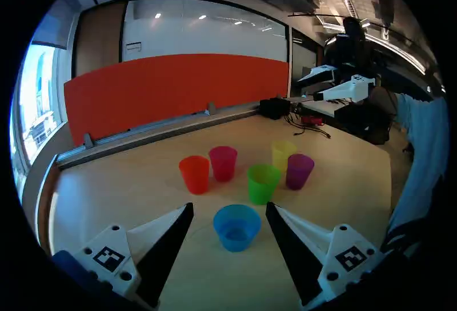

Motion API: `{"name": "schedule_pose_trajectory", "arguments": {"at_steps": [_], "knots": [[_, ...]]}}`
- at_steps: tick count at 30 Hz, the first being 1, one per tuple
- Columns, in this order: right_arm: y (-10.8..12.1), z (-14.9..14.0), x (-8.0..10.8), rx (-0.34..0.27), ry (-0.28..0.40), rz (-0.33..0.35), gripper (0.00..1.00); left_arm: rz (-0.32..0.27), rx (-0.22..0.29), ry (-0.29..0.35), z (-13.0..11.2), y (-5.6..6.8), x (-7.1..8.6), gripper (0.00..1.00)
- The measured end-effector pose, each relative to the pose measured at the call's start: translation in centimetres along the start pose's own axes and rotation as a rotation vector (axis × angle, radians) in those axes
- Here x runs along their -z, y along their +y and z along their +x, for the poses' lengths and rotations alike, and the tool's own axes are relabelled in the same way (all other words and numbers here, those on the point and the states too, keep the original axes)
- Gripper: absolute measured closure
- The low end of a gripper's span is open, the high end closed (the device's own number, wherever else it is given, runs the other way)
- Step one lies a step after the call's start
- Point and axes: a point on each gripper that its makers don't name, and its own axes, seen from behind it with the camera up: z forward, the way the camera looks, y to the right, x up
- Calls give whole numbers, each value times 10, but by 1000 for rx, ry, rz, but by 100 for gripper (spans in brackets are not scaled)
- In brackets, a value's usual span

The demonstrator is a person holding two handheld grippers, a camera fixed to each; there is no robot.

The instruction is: Pour water

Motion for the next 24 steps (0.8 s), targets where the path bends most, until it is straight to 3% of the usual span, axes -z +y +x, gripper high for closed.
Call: {"name": "schedule_pose_trajectory", "arguments": {"at_steps": [24], "knots": [[-16,-56,-52,44,-187,109,0,-44,-7,-137,-68,7,-25,6]]}}
